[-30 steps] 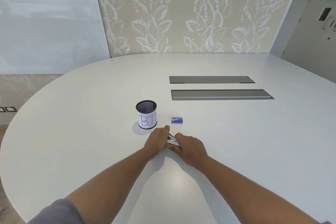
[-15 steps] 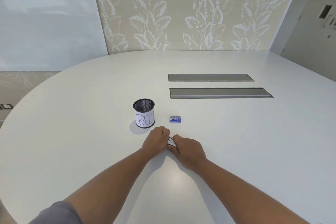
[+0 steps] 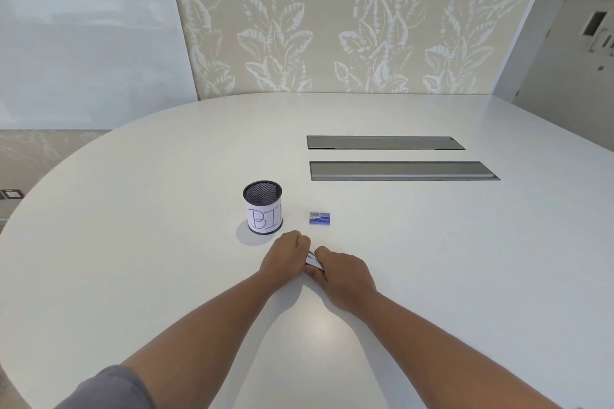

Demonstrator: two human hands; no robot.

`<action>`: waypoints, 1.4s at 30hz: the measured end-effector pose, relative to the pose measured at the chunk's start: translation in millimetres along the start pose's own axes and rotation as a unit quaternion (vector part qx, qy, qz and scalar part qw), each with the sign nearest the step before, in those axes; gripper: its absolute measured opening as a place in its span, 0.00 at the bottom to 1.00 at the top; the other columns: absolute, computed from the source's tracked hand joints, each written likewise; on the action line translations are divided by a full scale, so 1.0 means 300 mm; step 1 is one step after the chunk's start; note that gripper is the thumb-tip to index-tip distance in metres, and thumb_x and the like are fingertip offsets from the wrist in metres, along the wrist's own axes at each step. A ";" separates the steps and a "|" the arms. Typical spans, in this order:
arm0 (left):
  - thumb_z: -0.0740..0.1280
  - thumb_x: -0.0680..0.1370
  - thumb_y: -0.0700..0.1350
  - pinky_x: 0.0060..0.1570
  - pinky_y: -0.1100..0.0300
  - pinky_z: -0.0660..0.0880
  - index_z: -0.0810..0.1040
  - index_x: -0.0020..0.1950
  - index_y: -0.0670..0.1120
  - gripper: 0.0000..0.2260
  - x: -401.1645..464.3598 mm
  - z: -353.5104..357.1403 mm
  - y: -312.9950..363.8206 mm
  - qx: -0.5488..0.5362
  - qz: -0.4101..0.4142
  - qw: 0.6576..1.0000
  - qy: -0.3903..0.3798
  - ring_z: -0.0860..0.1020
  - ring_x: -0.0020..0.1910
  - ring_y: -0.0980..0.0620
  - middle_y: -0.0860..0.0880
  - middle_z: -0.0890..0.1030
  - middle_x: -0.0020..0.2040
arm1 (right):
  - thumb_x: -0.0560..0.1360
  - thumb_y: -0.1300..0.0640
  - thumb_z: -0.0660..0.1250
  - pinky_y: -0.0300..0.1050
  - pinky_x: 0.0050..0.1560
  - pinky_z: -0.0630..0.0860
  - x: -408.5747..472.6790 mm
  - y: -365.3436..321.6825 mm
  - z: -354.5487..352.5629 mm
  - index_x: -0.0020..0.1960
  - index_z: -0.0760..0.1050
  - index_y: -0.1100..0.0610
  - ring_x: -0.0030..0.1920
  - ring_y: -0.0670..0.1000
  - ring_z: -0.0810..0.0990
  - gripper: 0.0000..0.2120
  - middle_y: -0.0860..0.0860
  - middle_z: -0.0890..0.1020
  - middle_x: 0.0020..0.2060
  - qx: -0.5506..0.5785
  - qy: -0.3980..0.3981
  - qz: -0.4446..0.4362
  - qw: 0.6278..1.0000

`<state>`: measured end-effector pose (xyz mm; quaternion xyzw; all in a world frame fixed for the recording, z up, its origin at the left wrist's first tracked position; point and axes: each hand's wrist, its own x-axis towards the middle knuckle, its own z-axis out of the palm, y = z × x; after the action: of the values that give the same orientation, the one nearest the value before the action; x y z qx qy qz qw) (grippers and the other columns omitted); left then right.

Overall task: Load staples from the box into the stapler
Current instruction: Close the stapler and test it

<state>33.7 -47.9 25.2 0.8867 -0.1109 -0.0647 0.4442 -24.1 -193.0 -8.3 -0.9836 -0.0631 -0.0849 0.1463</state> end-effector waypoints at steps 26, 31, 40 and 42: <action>0.56 0.79 0.38 0.33 0.53 0.56 0.59 0.34 0.45 0.14 0.008 -0.006 -0.012 0.045 0.021 0.998 -0.026 0.61 0.35 0.46 0.46 0.64 0.33 | 0.82 0.36 0.53 0.50 0.35 0.65 -0.002 -0.003 -0.003 0.46 0.61 0.52 0.35 0.57 0.70 0.20 0.53 0.81 0.37 0.000 0.003 -0.011 1.000; 0.56 0.78 0.43 0.35 0.52 0.60 0.60 0.35 0.46 0.12 0.004 -0.012 -0.032 -0.024 0.011 0.999 -0.019 0.62 0.34 0.49 0.48 0.64 0.32 | 0.80 0.32 0.53 0.51 0.38 0.72 0.003 0.005 -0.003 0.48 0.60 0.49 0.38 0.57 0.77 0.20 0.50 0.81 0.38 0.044 0.000 -0.006 0.999; 0.62 0.78 0.63 0.33 0.62 0.73 0.81 0.50 0.54 0.16 -0.019 -0.033 -0.087 -0.130 0.020 0.991 -0.038 0.75 0.30 0.54 0.53 0.81 0.39 | 0.79 0.40 0.62 0.49 0.48 0.73 0.007 0.029 -0.003 0.57 0.71 0.48 0.51 0.51 0.74 0.14 0.46 0.78 0.49 0.123 0.050 -0.002 0.991; 0.69 0.74 0.61 0.33 0.63 0.74 0.79 0.58 0.59 0.15 -0.025 -0.047 -0.111 -0.090 0.053 0.994 -0.030 0.77 0.33 0.54 0.57 0.81 0.49 | 0.79 0.42 0.65 0.47 0.51 0.72 0.013 0.036 -0.001 0.61 0.75 0.50 0.54 0.51 0.73 0.15 0.47 0.78 0.52 0.133 0.058 0.010 0.989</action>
<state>34.1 -15.7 7.1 0.8338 -0.1646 -0.0778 0.5211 -18.9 -202.9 -10.2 -0.9494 -0.0556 -0.1316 0.2798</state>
